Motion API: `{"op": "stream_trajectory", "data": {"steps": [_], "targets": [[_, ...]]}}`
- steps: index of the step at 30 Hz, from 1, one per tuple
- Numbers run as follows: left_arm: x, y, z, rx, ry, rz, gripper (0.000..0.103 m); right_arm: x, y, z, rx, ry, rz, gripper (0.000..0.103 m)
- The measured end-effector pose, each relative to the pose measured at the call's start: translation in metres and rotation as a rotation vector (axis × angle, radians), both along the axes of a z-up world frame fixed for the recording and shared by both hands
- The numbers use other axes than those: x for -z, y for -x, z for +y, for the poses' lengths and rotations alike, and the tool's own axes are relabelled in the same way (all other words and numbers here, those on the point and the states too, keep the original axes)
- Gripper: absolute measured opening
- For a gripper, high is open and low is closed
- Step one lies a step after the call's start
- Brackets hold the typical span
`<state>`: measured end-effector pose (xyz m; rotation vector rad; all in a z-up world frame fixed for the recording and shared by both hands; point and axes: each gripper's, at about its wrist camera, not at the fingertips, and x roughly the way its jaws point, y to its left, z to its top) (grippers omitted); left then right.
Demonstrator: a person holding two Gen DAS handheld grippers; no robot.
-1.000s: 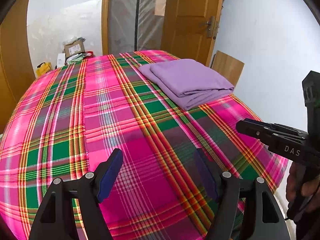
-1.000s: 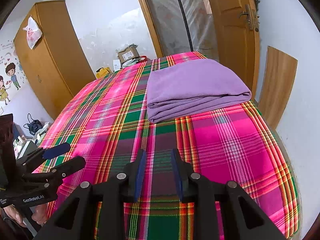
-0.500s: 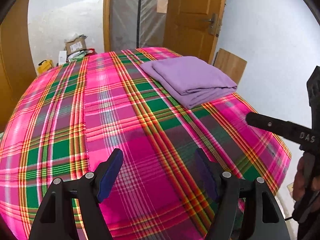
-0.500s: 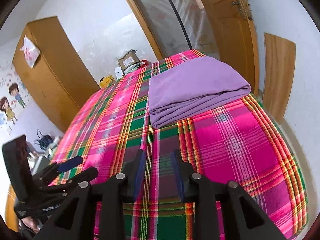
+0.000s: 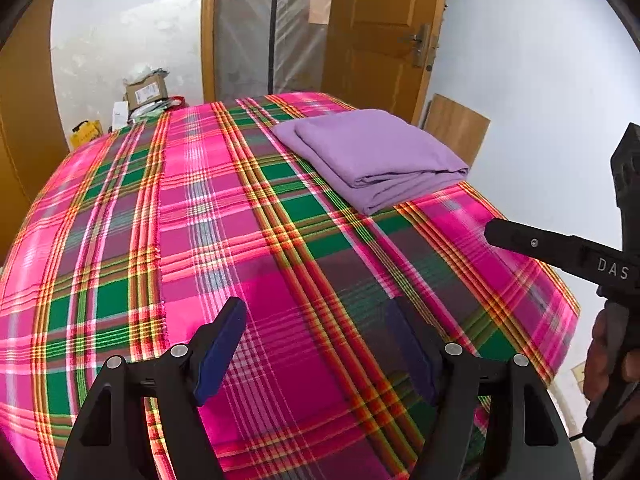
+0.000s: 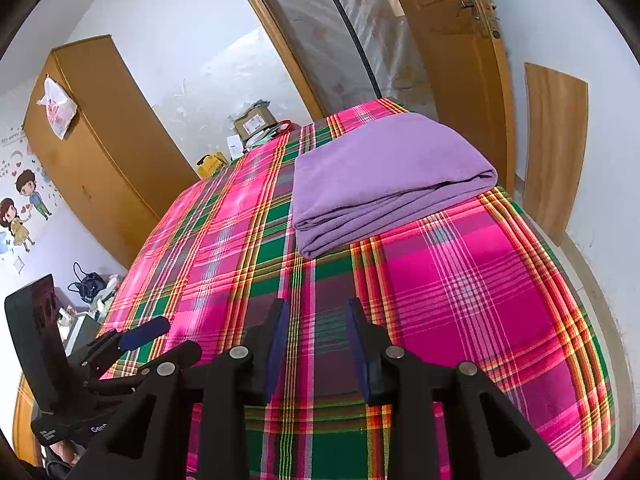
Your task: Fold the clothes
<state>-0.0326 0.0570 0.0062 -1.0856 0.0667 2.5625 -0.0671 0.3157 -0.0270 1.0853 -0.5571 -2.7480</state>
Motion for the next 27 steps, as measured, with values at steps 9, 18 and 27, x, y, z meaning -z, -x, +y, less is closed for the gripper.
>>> {"op": "stream_trajectory", "data": {"steps": [9, 18, 27], "targets": [[-0.003, -0.002, -0.001, -0.011, -0.025, 0.011, 0.075, 0.001, 0.002, -0.002, -0.003, -0.021, -0.005, 0.03], [-0.003, -0.003, -0.002, -0.007, -0.048, 0.002, 0.075, 0.003, 0.0, -0.006, -0.009, -0.029, -0.013, 0.03], [-0.007, -0.01, -0.006, -0.014, -0.075, 0.063, 0.075, 0.005, -0.001, -0.008, -0.009, -0.033, -0.019, 0.03]]}}
